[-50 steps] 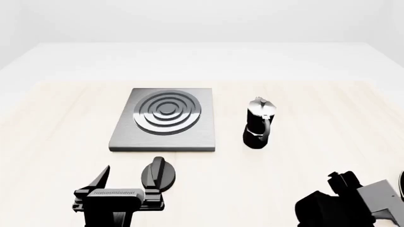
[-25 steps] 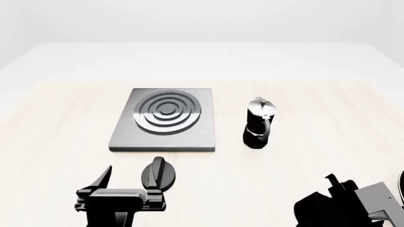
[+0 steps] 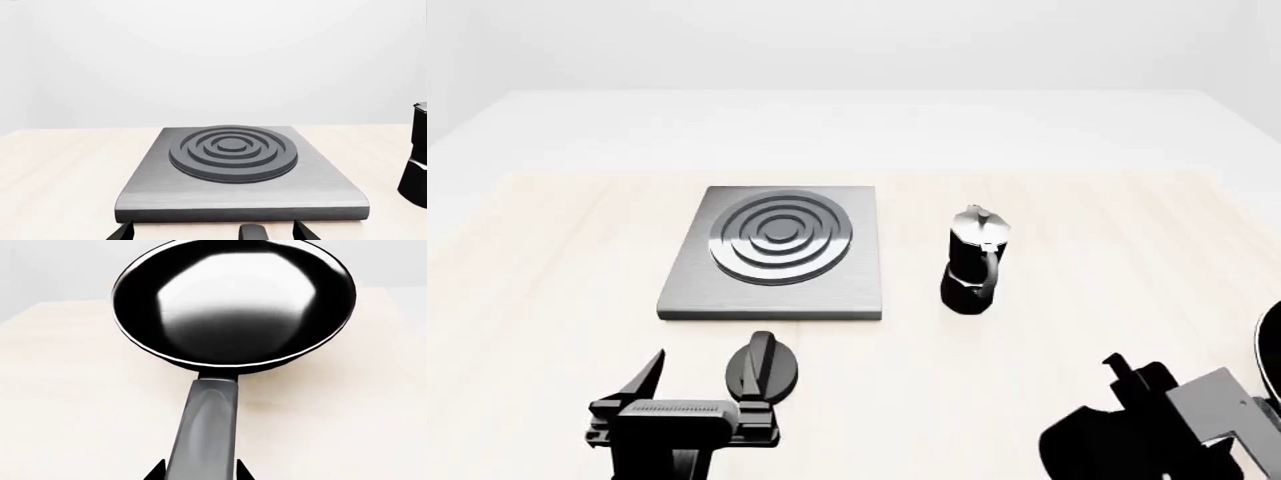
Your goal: Put the frying pan on the stove.
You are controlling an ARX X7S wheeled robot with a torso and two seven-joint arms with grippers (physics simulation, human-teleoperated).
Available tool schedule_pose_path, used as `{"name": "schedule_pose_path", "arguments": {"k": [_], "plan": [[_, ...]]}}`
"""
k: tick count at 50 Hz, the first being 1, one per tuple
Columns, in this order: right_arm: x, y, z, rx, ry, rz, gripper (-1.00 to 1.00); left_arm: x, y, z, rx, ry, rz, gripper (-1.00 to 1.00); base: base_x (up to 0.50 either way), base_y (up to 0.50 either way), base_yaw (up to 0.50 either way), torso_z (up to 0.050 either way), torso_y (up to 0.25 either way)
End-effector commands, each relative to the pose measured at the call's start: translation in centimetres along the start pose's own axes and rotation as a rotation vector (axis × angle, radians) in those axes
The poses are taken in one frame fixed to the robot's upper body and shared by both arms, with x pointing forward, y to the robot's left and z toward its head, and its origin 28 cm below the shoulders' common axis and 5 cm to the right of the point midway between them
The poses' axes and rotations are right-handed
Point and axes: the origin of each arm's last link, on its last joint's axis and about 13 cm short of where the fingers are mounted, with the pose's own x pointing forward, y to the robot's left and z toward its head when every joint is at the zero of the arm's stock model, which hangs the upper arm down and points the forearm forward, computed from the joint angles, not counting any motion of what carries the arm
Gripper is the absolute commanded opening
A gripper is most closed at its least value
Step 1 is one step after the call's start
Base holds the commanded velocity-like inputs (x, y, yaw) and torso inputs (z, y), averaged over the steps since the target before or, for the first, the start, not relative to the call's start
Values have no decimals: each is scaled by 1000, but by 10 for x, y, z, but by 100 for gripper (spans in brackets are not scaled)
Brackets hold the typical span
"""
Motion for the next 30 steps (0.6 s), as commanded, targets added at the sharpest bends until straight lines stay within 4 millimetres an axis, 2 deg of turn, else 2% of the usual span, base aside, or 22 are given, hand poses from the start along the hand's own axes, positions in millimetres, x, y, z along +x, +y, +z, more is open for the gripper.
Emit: {"name": "schedule_pose_path", "arguments": {"k": [1,12,30], "plan": [[-14,2,18,3,-114,88,-100,-1,-1,1,6,-4,-1,100,0,0,0,0,0],[-23,3,24,4,-134,136,-100,-2,-2,4,18,-11,-11,100,0,0,0,0,1],[-53,2,38,5,-218,317,-100,-6,-5,3,29,-13,-25,100,0,0,0,0,2]]}}
